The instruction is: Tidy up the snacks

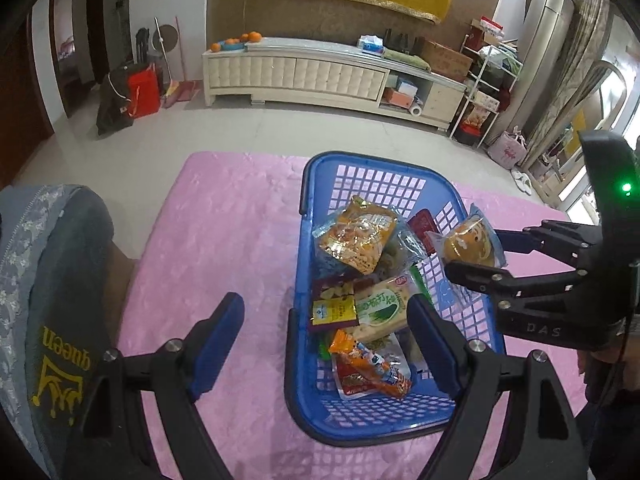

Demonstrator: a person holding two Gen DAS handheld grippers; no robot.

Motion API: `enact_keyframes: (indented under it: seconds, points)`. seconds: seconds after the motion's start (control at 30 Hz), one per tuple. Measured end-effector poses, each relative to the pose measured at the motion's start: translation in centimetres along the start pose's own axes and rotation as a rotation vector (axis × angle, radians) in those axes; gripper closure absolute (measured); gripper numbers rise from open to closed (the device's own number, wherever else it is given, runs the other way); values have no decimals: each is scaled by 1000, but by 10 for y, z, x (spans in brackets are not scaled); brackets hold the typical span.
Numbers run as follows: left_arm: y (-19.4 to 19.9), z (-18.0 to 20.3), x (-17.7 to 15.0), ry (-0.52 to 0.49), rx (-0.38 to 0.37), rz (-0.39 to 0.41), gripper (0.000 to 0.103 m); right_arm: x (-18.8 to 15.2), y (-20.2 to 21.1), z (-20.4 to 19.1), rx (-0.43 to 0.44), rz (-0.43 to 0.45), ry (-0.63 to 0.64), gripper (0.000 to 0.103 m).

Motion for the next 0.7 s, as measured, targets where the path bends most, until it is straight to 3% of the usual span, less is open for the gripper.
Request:
enact_keyframes:
  seconds: [0.07, 0.13, 0.23, 0.43, 0.7]
  points:
    - [-6, 0, -1, 1, -3, -7, 21, -1, -7, 3, -27, -17, 2, 40]
    - [-11, 0, -1, 2, -8, -15, 21, 0, -10, 5, -56, -28, -2, 29]
    - [-11, 4, -5, -6, -5, -15, 21, -1, -4, 8, -75, -3, -21, 19]
    - [6, 15, -14, -37, 42, 34, 21, -14, 21, 8, -92, 55, -27, 17]
    - [57, 41, -40, -51, 26, 202, 21, -58, 85, 18, -75, 230, -147, 17]
Point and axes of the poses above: each gripper's, at about its wrist camera, not at the fingertips, and y roughly against the way its jaws point, z to its right, x to its top, the point moved 1 cm from there along -y, roughly the way its jaws point, and after that the axes turned 7 degrees about z, right-handed, at the moved point
